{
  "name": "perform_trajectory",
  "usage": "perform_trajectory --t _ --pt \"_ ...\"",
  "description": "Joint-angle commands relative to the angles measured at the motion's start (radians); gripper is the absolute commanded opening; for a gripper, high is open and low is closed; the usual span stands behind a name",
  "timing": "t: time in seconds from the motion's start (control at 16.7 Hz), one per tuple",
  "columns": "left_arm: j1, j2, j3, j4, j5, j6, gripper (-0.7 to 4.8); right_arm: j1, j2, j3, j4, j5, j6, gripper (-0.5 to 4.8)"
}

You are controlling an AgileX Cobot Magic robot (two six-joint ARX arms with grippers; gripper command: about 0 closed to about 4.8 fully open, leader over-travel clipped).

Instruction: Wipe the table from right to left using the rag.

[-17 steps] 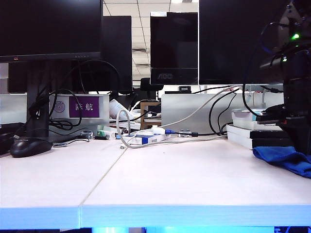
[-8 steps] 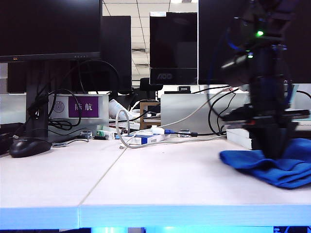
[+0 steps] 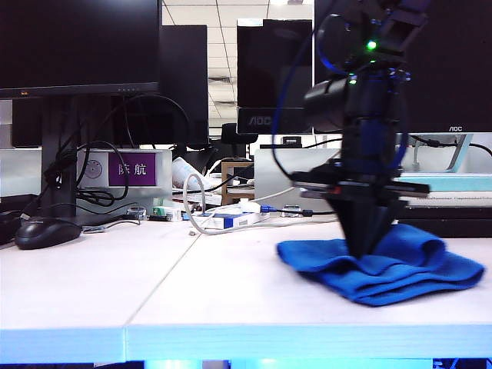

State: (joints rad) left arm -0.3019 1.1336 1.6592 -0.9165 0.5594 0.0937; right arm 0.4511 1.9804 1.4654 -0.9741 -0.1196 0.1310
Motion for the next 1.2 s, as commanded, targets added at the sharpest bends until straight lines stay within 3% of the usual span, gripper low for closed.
perform_trajectory --t 0.06,0.42,0.84,1.2 --pt "0.001 -0.003 0.005 0.006 0.005 0.003 -0.05 0.042 0.023 -0.014 0.05 -0.044 0.005 -0.06" --pt "0.001 -0.003 0.005 0.005 0.006 0.003 -0.05 0.138 0.026 -0.013 0.109 -0.044 0.027 -0.06" --pt "0.001 -0.003 0.005 -0.018 0.005 0.003 -0.05 0.214 0.051 0.005 0.193 -0.12 0.06 -0.06" --pt "0.001 -0.005 0.005 -0.045 0.005 0.003 -0.05 0.292 0.203 0.288 0.108 -0.104 0.052 -0.06"
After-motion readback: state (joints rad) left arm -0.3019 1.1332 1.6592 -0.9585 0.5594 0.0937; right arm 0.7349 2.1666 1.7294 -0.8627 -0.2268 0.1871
